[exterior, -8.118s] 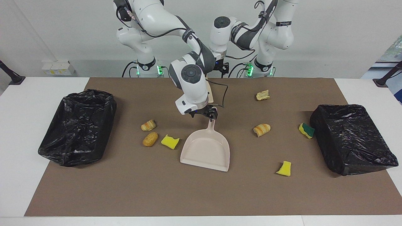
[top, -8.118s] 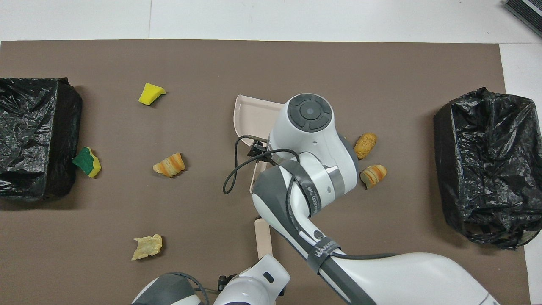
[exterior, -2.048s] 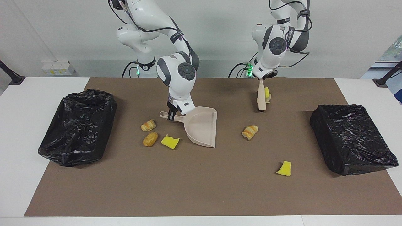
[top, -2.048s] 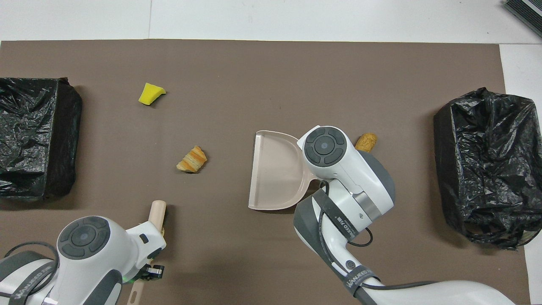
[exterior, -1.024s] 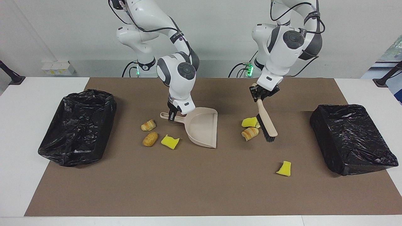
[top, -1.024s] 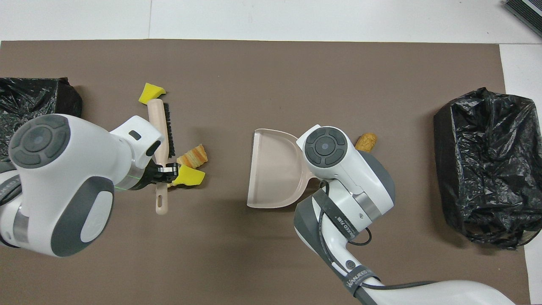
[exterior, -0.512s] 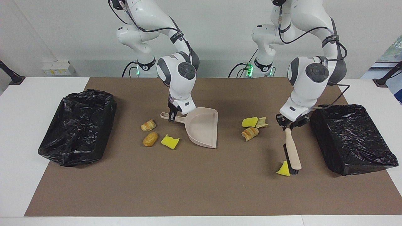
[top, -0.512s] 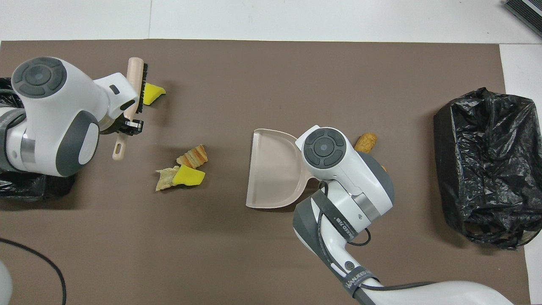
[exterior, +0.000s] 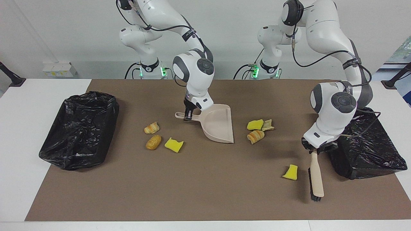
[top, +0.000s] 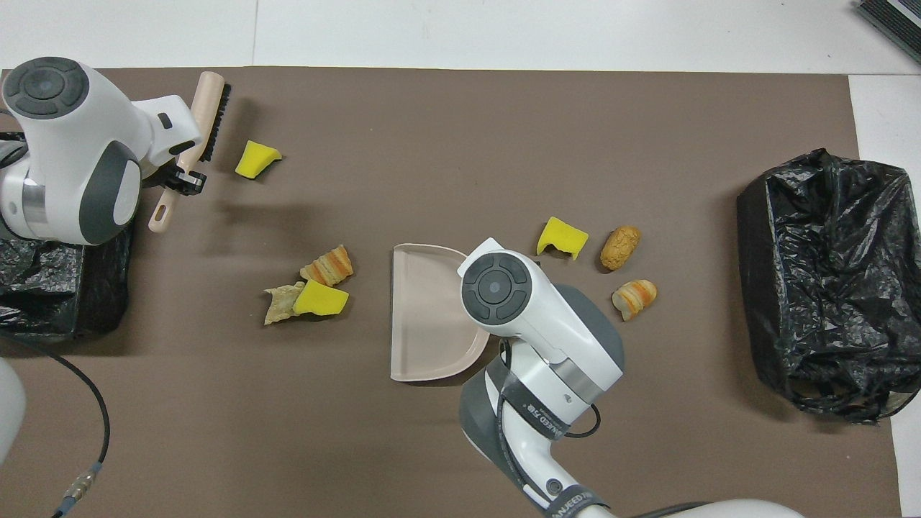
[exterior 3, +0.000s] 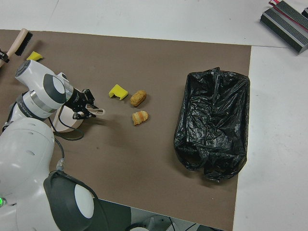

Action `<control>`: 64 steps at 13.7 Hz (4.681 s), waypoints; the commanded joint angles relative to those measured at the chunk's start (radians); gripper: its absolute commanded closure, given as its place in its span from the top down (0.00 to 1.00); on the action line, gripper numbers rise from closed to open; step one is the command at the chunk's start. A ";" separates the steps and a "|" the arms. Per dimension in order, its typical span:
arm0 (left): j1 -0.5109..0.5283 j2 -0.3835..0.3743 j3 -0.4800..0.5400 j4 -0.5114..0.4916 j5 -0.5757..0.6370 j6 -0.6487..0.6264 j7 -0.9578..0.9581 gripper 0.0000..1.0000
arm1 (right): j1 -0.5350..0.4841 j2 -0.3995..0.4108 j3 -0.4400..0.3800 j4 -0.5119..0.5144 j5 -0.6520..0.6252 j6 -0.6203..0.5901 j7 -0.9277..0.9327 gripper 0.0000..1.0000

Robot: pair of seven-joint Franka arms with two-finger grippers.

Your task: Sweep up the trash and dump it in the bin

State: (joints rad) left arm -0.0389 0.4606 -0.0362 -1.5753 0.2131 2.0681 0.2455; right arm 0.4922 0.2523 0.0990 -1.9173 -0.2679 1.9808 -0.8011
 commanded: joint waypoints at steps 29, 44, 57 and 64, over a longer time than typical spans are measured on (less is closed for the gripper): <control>-0.133 -0.522 -0.014 -0.549 -0.089 -0.341 -0.127 0.00 | -0.009 -0.001 0.005 -0.012 -0.020 -0.068 -0.029 0.00; -0.243 -0.517 -0.018 -0.649 -0.202 -0.229 -0.282 0.00 | 0.031 0.010 0.005 0.031 -0.086 -0.163 -0.024 0.00; -0.647 -0.568 -0.021 -0.643 -0.334 -0.273 -0.684 0.00 | 0.022 0.013 0.005 0.023 -0.086 -0.161 -0.012 0.00; -0.479 -0.487 -0.011 -0.497 -0.293 -0.244 -0.634 0.00 | -0.001 0.012 0.005 0.008 -0.086 -0.117 -0.030 0.00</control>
State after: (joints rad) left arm -0.6036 -0.0758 -0.0451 -2.1357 -0.1068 1.8132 -0.4356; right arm 0.5142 0.2615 0.0982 -1.9042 -0.3335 1.8397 -0.8011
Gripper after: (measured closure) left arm 0.740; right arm 0.674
